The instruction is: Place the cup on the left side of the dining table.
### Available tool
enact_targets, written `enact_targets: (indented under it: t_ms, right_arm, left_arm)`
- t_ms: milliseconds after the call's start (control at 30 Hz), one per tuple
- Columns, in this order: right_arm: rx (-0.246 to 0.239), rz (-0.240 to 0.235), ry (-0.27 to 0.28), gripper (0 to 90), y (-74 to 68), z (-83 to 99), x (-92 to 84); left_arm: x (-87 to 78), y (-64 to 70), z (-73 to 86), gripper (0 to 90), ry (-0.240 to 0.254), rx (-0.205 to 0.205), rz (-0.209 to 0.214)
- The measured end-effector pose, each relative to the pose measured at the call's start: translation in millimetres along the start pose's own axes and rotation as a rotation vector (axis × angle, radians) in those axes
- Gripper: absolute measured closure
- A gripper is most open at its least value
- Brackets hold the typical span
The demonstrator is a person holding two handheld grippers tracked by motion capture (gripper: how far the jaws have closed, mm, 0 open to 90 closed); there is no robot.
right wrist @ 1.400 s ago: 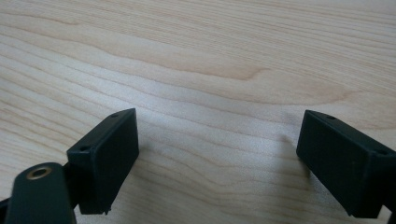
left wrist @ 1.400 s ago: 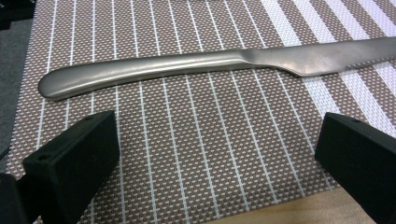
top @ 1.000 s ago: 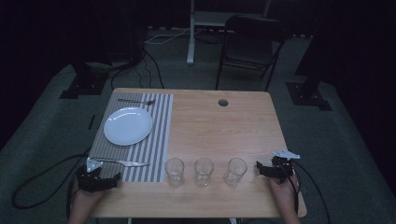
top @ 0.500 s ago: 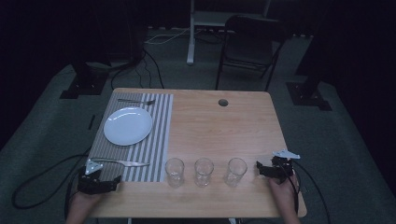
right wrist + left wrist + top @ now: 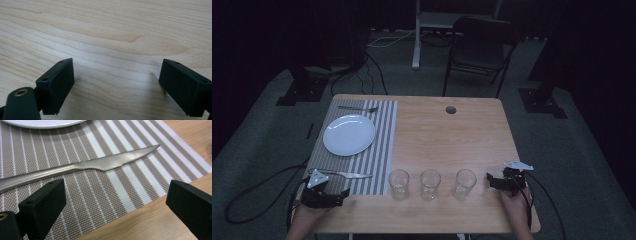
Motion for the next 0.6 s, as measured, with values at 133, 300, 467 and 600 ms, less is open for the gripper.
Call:
enact_targets:
  t_ms: [133,300,467,600]
  right_arm:
    - [0.000,0.000,0.000,12.5,0.0,0.0,0.0]
    - [0.000,0.000,0.000,12.5,0.0,0.0,0.0]
    - [0.001,0.000,0.000,12.5,0.0,0.0,0.0]
    - [0.001,0.000,0.000,12.5,0.0,0.0,0.0]
  left_arm:
    - [0.8,5.0,-3.8,3.5,0.006,0.013,0.015]
    - [3.0,16.3,-8.5,3.5,0.012,0.045,0.054]
    - [5.0,27.5,-15.7,3.6,0.025,0.065,0.085]
    - [5.7,38.2,-21.3,3.6,0.035,0.089,0.122]
Point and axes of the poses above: each handheld gripper's, and its own axes: x roughly forward along the jaws, z roughly out of its underside, y roughly to its right, the point moved 6 cm from there along x, roughly forward along the jaws
